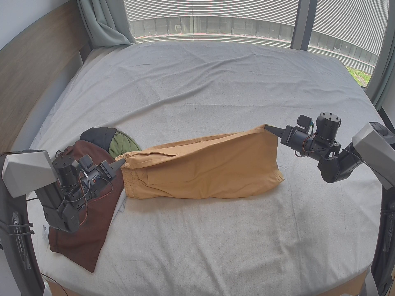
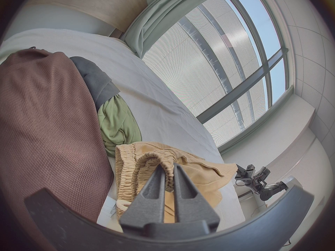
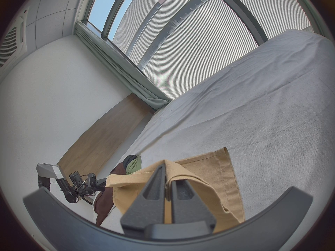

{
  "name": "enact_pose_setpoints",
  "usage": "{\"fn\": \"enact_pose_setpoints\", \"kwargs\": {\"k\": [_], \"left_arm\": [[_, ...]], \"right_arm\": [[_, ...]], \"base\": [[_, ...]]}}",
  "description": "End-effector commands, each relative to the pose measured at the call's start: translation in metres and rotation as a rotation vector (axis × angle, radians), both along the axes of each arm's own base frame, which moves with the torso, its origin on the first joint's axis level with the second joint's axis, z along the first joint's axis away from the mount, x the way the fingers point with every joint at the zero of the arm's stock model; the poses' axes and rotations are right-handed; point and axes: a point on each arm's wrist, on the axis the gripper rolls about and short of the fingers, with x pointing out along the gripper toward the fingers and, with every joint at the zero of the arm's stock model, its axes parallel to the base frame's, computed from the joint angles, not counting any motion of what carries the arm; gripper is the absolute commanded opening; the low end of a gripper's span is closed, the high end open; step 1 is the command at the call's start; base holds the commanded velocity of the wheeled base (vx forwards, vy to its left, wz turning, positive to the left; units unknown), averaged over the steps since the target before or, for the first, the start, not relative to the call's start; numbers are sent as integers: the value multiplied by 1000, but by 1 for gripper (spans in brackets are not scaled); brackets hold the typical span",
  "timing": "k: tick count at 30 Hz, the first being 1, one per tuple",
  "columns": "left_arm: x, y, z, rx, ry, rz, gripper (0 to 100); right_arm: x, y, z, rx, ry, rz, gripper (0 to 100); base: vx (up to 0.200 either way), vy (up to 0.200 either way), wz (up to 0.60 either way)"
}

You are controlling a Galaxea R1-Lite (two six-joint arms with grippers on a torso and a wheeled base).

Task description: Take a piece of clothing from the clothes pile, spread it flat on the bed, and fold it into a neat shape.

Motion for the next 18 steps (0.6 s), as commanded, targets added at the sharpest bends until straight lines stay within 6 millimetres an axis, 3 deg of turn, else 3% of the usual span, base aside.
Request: {"fn": "enact_pose_setpoints", "kwargs": {"k": [1,18], "left_arm": [[5,-1,-11,0,18,-1,0],[12,0,-13,-3,6,1,0]], "right_arm": [[7,-2,-13,-2,20,-7,0],[28,3,-30,0,5,0,0]], "base": [[0,0,0],[0,0,0]]}}
